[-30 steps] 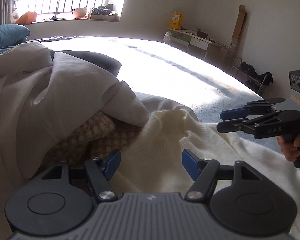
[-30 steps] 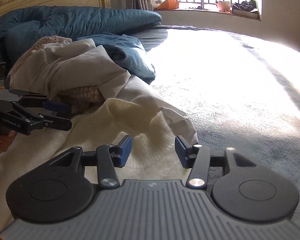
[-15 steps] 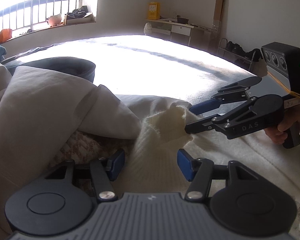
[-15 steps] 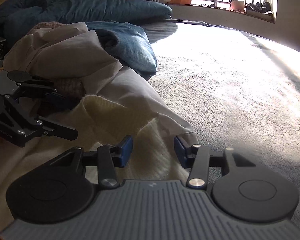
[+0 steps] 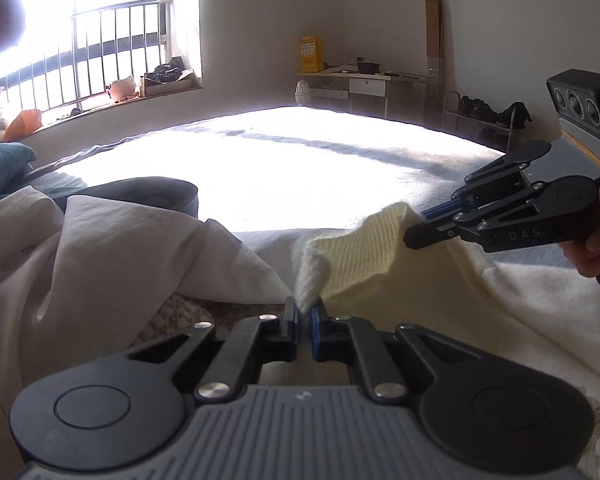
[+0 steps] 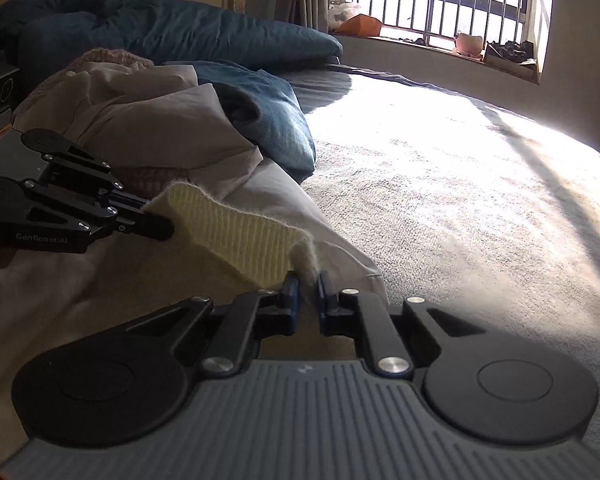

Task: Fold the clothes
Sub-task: 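Grasp the sweater hem with both grippers and lift it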

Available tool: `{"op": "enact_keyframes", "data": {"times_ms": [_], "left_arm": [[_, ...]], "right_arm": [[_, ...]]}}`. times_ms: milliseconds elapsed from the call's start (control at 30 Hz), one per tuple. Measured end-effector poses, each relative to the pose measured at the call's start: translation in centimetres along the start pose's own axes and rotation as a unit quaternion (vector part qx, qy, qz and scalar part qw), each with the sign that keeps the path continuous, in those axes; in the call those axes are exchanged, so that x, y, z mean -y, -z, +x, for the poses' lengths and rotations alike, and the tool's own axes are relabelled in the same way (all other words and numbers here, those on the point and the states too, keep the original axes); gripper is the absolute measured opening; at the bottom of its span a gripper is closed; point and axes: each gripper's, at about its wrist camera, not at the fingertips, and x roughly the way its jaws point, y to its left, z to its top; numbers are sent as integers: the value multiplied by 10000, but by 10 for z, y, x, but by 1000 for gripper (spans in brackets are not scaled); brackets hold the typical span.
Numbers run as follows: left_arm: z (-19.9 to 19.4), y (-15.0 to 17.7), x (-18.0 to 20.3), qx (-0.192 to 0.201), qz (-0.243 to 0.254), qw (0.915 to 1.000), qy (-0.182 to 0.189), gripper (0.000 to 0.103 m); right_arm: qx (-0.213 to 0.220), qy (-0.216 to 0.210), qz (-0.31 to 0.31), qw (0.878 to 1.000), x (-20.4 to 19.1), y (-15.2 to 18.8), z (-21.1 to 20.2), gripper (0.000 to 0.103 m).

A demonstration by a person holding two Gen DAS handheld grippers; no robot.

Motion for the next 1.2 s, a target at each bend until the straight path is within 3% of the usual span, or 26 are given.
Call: {"op": "enact_keyframes", "data": {"times_ms": [233, 467, 633, 867, 1200], "left_arm": [[-71, -13, 37, 569, 205, 9980, 165, 6], [-143, 3, 91, 835, 487, 9946, 373, 6], [-189, 42, 123, 906, 218, 9934, 671, 6], [-244, 111, 165, 976, -212, 9920, 772, 6], [-302, 176, 221, 1086, -550, 9890, 846, 6]], "right_arm": [[288, -43, -36, 9996, -25, 2, -74, 7], [517, -80, -40, 9986, -64, 25, -160, 7], [667, -171, 109, 9976, -98, 62, -209, 7], [864, -297, 449, 9948, -150, 134, -268, 7], [1027, -460, 976, 9888, -197, 208, -318, 7]]}}
